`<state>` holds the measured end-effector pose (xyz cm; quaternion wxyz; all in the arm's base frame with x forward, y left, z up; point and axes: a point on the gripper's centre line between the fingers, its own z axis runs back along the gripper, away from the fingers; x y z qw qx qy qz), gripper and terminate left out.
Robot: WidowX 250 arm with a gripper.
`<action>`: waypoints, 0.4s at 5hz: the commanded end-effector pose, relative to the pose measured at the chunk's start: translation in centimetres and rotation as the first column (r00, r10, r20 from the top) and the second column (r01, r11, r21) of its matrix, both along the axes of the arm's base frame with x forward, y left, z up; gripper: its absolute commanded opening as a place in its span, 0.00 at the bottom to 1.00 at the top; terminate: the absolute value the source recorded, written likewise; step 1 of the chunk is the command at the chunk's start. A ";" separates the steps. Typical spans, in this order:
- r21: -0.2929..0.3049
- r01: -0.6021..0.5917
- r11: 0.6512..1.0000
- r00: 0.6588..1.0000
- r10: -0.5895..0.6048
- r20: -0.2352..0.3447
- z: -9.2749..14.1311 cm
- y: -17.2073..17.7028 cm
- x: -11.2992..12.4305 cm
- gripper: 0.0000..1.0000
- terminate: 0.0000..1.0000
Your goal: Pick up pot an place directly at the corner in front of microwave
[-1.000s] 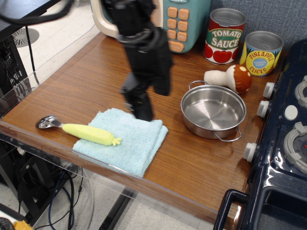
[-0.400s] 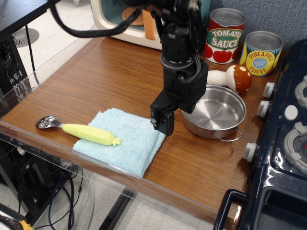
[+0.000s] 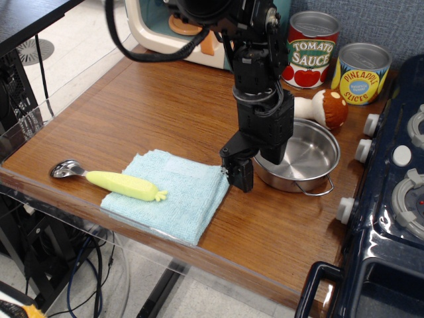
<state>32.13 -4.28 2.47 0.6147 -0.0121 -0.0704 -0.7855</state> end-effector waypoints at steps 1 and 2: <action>-0.003 0.045 0.999 0.999 -0.045 0.026 -0.3 -0.2 1.1 0.00 0.00; -0.023 0.066 0.998 0.997 -0.065 0.028 0.1 -0.2 0.8 0.00 0.00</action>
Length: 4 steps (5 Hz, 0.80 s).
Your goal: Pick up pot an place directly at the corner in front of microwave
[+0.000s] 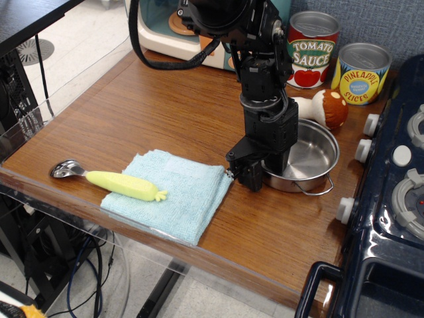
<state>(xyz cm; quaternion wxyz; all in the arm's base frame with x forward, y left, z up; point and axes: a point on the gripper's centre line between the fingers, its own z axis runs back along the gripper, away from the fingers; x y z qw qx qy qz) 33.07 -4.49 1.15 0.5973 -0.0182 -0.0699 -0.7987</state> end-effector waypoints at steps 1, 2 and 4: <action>-0.027 0.029 0.999 0.998 -0.028 0.052 2.2 0.2 -0.5 0.00 0.00; -0.023 0.043 0.999 0.998 -0.041 0.057 2.5 0.4 -0.9 0.00 0.00; 0.023 -0.018 1.000 0.991 0.014 0.136 6.5 2.1 -2.5 0.00 0.00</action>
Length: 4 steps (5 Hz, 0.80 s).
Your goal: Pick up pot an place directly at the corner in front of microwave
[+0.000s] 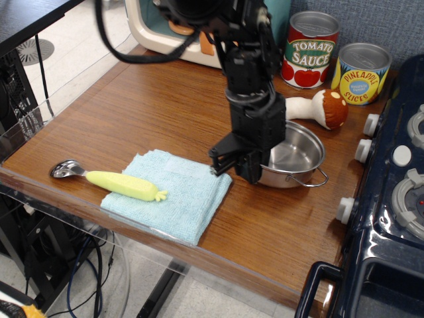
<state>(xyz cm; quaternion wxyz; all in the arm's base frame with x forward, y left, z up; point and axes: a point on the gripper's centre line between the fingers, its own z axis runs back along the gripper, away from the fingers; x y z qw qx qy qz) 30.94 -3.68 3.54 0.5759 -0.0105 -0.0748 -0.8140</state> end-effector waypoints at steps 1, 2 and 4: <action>0.005 -0.313 0.950 0.935 0.307 0.179 6.3 3.4 -0.6 0.00 0.00; -0.010 -0.539 0.843 0.812 0.522 0.260 7.7 5.5 -0.4 0.00 0.00; -0.062 -0.875 0.481 0.445 0.847 0.290 7.4 10.5 1.3 0.00 0.00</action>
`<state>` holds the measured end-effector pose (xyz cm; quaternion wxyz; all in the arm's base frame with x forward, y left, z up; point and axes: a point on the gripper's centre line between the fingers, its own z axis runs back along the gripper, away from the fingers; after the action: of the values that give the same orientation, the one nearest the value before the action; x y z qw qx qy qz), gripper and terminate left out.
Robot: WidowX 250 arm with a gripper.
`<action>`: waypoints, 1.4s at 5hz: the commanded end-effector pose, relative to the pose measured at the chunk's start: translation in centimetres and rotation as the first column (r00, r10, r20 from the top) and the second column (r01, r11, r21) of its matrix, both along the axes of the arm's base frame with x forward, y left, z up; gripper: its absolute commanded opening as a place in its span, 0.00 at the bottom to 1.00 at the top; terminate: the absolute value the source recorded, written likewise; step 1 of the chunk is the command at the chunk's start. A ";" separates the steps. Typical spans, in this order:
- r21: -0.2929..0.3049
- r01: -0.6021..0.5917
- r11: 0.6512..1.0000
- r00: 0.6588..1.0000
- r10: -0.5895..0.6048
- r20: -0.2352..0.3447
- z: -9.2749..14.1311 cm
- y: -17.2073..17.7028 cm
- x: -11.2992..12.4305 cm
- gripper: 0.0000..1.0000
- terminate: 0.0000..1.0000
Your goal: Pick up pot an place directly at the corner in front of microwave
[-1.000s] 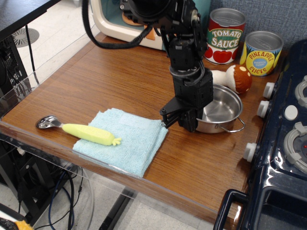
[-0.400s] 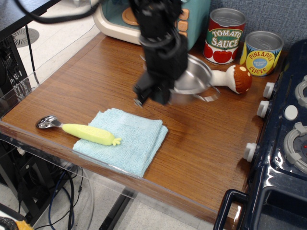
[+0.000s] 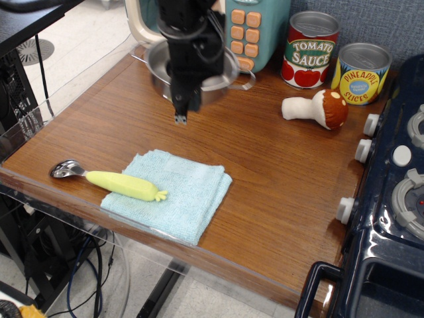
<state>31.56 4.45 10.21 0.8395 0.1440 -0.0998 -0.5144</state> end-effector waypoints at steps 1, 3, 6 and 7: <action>-0.032 -0.377 0.926 0.924 0.379 0.058 -0.6 5.1 2.4 0.00 0.00; -0.018 -0.556 0.831 0.830 0.556 0.035 -2.4 9.4 5.3 0.00 0.00; -0.078 -0.527 0.846 0.850 0.524 -0.059 -6.8 11.5 6.3 0.00 0.00; -0.111 -0.500 0.859 0.866 0.495 -0.064 -7.6 11.4 6.4 0.00 0.00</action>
<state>38.93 16.46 1.82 0.9560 0.0944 -0.0706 -0.2686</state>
